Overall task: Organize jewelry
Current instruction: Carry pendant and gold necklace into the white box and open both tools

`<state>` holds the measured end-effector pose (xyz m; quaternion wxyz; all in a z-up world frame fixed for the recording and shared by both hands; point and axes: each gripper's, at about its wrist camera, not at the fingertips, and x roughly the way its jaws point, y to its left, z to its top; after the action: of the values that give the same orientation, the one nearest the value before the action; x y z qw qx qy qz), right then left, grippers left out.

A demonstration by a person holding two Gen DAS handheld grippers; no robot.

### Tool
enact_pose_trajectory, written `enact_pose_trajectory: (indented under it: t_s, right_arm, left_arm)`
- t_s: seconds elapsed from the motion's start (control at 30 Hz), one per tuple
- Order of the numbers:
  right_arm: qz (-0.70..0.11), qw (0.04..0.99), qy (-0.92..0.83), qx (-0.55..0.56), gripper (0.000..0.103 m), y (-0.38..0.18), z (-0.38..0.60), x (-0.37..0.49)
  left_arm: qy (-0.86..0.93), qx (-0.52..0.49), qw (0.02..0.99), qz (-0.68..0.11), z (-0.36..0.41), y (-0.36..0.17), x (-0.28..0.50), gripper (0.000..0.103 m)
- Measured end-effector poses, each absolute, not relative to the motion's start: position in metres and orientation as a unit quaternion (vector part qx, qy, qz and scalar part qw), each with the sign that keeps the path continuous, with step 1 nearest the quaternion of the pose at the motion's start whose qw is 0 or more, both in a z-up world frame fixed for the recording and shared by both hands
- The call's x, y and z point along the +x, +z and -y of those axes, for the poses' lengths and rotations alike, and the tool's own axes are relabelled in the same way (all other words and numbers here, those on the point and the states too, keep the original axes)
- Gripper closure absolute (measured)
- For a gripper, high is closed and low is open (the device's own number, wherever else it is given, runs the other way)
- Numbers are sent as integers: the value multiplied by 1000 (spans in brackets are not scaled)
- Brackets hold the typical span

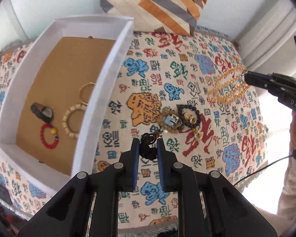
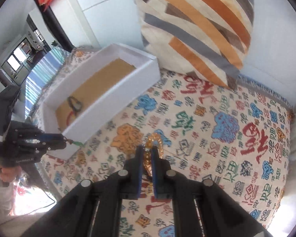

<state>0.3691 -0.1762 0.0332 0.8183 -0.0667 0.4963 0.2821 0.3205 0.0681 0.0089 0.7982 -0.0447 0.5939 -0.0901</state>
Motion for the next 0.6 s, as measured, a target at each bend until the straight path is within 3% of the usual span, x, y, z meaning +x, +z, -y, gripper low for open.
enact_pose_trajectory:
  t_s: [0.37,0.6]
  right_arm:
    - [-453,816,352,-73,95,101,68,358]
    - [-440,807,383,-90,95,114,-19,376]
  left_arm:
    - [-30,-79,841,-534,-177,75,289,87]
    - [35,-111,835,-538,-258,61,301,87]
